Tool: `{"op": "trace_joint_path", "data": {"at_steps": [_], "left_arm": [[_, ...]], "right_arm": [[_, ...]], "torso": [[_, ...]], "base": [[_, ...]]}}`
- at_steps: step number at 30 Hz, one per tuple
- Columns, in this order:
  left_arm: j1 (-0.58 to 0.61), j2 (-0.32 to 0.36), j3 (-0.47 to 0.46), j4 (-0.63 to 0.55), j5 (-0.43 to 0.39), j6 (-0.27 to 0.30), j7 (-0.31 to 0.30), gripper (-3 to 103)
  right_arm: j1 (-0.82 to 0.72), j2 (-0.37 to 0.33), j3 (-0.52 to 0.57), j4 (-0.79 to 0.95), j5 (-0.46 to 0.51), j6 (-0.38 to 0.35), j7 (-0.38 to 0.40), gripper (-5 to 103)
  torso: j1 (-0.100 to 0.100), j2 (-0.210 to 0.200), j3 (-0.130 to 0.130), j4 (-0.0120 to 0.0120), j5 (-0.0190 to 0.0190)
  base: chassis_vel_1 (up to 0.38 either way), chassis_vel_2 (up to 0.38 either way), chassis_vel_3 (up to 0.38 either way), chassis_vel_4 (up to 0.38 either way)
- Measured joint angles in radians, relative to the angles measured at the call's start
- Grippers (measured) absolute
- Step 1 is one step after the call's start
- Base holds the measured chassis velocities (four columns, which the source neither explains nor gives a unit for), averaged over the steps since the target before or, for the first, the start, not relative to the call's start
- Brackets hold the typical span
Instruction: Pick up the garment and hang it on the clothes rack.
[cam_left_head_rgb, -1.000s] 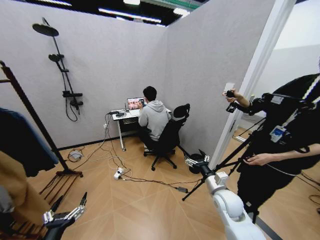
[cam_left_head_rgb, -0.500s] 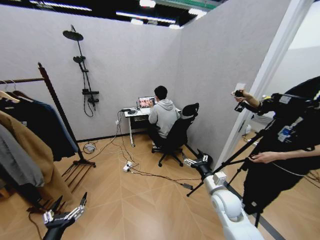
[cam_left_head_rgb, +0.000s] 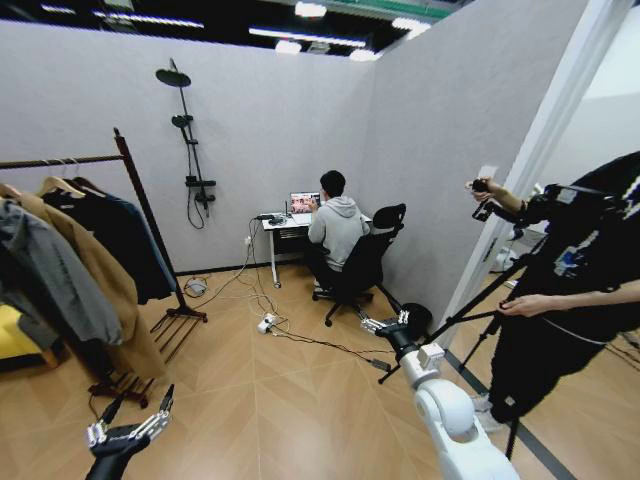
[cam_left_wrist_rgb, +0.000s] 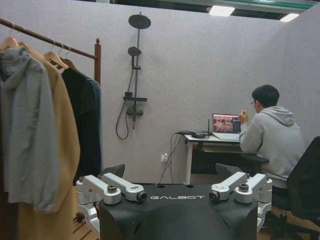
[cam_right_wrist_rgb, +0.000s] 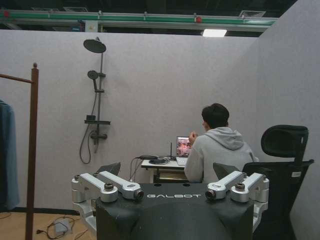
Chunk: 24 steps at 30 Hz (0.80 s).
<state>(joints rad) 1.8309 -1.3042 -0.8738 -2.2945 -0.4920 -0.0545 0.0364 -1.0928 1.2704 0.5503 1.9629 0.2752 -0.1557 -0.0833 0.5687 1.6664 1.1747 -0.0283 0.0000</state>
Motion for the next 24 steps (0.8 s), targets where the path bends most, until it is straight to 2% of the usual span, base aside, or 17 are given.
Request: {"op": "trace_joint_path", "data": {"at_steps": [3, 7, 24], "left_arm": [[0.000, 0.000, 0.000, 0.000, 0.000, 0.000, 0.000, 100], [0.000, 0.000, 0.000, 0.000, 0.000, 0.000, 0.000, 100], [0.000, 0.000, 0.000, 0.000, 0.000, 0.000, 0.000, 100]], "right_arm": [[0.005, 0.000, -0.005, -0.003, 0.000, 0.001, 0.000, 100], [0.007, 0.001, -0.011, -0.004, 0.000, -0.001, 0.000, 100], [-0.007, 0.012, -0.017, -0.008, -0.008, 0.006, -0.001, 100]], "torso": [[0.000, 0.000, 0.000, 0.0008, -0.0001], [0.000, 0.000, 0.000, -0.0002, -0.0001], [0.000, 0.000, 0.000, 0.0000, 0.0000]], "base": [[0.163, -0.020, -0.010, 0.172], [0.056, -0.013, -0.020, 0.049], [0.000, 0.000, 0.000, 0.000]]}}
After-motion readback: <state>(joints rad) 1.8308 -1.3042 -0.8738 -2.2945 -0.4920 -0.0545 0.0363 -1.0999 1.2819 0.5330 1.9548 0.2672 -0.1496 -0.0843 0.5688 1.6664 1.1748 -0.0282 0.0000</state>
